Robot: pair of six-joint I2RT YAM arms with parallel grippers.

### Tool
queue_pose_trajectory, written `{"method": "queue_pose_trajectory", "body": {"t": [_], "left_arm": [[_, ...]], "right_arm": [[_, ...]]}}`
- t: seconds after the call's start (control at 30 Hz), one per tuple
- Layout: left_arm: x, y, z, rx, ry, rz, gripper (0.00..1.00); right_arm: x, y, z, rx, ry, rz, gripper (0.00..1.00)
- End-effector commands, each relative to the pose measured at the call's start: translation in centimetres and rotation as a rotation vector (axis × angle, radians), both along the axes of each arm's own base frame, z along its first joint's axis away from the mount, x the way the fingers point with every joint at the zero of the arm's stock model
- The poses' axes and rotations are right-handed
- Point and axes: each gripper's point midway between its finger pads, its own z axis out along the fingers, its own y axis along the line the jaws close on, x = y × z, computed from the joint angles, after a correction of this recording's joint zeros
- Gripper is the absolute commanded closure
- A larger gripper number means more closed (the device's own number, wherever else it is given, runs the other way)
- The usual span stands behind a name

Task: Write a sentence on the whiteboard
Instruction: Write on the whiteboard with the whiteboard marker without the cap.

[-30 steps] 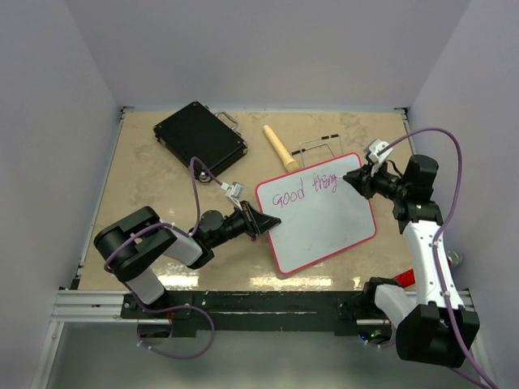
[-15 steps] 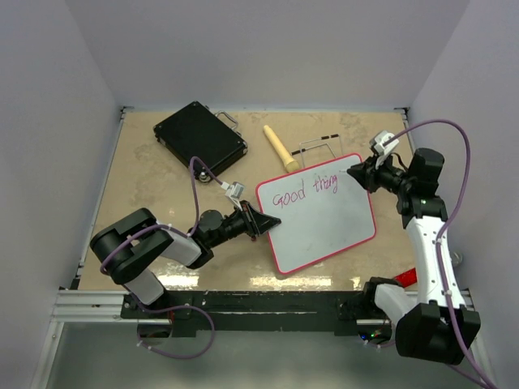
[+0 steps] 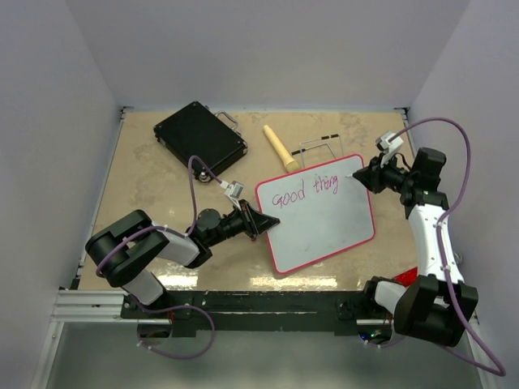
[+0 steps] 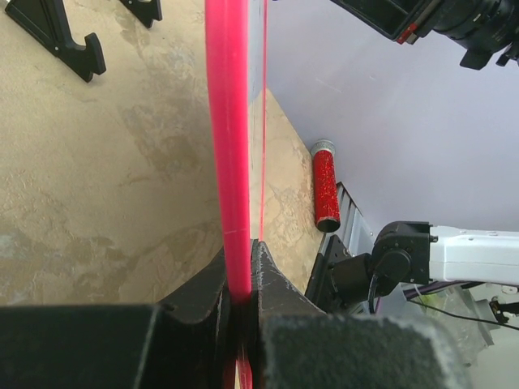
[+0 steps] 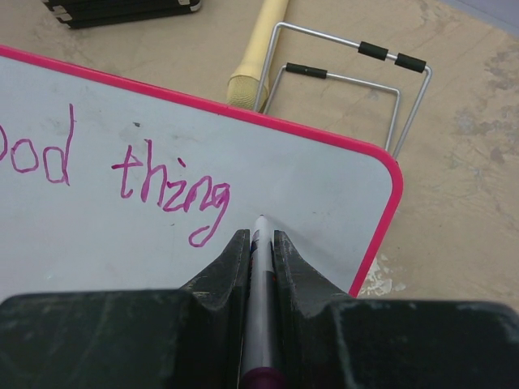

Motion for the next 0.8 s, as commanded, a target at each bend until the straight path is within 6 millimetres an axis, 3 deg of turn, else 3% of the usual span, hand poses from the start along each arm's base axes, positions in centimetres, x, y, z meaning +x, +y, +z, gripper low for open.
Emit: {"method": "queue_pose_trajectory", "body": {"t": [0.0, 0.77], "left_arm": [[-0.2, 0.3, 3.3, -0.078, -0.141, -0.007, 1.0], [-0.1, 0.1, 3.2, -0.078, -0.143, -0.012, 1.0]], "right_arm": [[0.1, 1.3, 0.9, -0.005, -0.038, 0.057, 1.0], [1.8, 2.0, 0.4, -0.033, -0.039, 0.023, 1.0]]}}
